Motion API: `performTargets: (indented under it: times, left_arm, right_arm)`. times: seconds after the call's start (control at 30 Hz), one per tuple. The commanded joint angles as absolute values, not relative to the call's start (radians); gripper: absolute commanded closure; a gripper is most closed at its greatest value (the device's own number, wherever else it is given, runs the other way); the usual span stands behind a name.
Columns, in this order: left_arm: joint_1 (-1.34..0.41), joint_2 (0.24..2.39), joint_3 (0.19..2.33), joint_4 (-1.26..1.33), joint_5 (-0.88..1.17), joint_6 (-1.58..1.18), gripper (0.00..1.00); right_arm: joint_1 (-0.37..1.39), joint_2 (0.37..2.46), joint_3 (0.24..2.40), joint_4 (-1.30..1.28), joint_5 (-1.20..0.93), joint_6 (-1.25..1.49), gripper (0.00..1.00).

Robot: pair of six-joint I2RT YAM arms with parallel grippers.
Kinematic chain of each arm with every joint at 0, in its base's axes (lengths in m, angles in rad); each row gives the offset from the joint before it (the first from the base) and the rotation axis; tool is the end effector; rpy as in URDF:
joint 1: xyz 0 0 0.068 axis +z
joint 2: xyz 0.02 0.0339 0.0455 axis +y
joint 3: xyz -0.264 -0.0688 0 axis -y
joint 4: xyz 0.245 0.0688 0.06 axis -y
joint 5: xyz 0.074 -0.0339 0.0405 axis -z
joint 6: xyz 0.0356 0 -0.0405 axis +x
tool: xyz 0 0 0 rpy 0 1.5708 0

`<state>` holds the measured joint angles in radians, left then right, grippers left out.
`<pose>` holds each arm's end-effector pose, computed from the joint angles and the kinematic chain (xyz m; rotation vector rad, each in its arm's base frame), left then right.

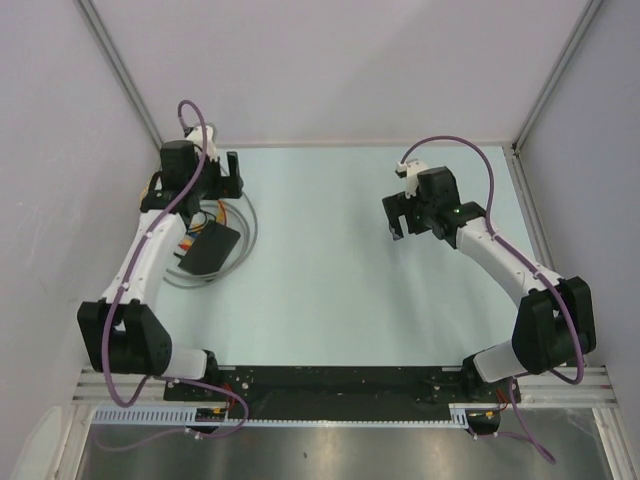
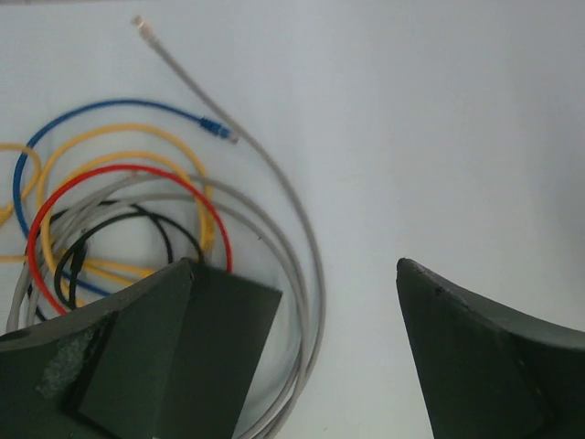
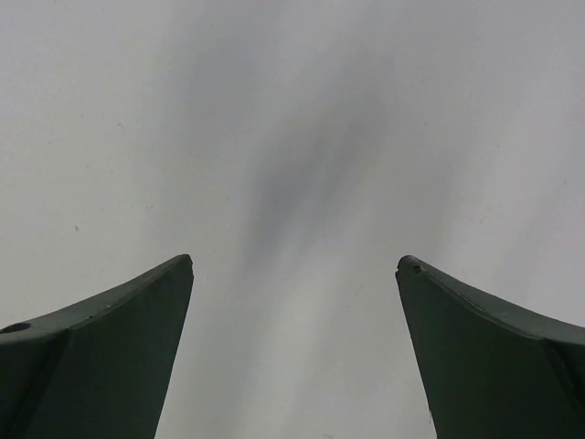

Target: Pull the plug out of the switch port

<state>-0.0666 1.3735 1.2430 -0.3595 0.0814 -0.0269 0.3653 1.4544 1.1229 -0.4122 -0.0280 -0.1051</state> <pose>0.3147 -0.0239 0.3485 0.0913 2.0600 -0.1417 0.2996 0.1157 0.2785 -0.5545 2.2526 0.1643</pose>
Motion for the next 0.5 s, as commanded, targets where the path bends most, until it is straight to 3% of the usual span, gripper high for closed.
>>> performTargets:
  times: [0.0, 0.27, 0.47]
  left_arm:
    - [0.049, 1.448, 1.331, -0.577, 0.121, -0.011, 0.0]
    - [0.259, 1.492, 1.223, -0.667, 0.182, -0.003, 0.06]
    - [0.325, 1.523, 1.141, -0.628, 0.212, 0.159, 0.14]
  right_arm:
    - [0.394, 1.436, 1.175, -0.451, 0.038, -0.06, 0.0]
    - [0.399, 1.451, 1.174, -0.437, -0.054, -0.04, 0.0]
    - [0.4, 1.465, 1.173, -0.425, -0.074, -0.044, 0.0]
